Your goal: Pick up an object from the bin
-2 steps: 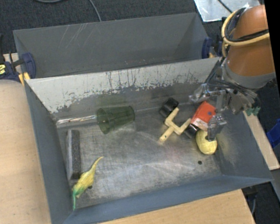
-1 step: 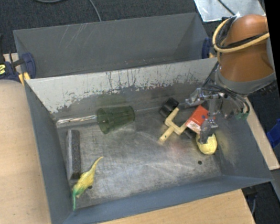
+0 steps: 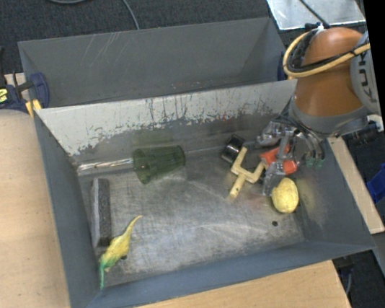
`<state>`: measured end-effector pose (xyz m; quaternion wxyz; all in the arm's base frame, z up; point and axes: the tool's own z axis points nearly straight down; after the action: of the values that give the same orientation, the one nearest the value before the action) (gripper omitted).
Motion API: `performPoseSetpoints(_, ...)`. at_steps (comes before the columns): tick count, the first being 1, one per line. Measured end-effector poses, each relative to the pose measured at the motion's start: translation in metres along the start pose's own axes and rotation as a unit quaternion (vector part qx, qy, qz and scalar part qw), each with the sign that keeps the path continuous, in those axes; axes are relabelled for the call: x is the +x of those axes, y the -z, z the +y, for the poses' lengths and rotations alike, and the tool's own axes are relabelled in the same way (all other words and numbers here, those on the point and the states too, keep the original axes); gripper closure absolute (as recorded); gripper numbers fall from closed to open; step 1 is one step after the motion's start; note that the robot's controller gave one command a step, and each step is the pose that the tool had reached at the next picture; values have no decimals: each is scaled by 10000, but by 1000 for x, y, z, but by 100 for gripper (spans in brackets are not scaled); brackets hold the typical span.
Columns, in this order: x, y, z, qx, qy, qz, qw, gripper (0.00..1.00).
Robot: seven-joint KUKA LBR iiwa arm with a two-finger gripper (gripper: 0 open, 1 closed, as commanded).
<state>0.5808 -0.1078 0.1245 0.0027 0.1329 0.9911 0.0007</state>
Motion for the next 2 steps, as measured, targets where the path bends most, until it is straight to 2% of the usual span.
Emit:
performPoseSetpoints(1, -3, -20, -17, 9, 254, 27, 9997, 0)
performPoseSetpoints(2, -14, -38, -7, 8, -75, -6, 10000, 0)
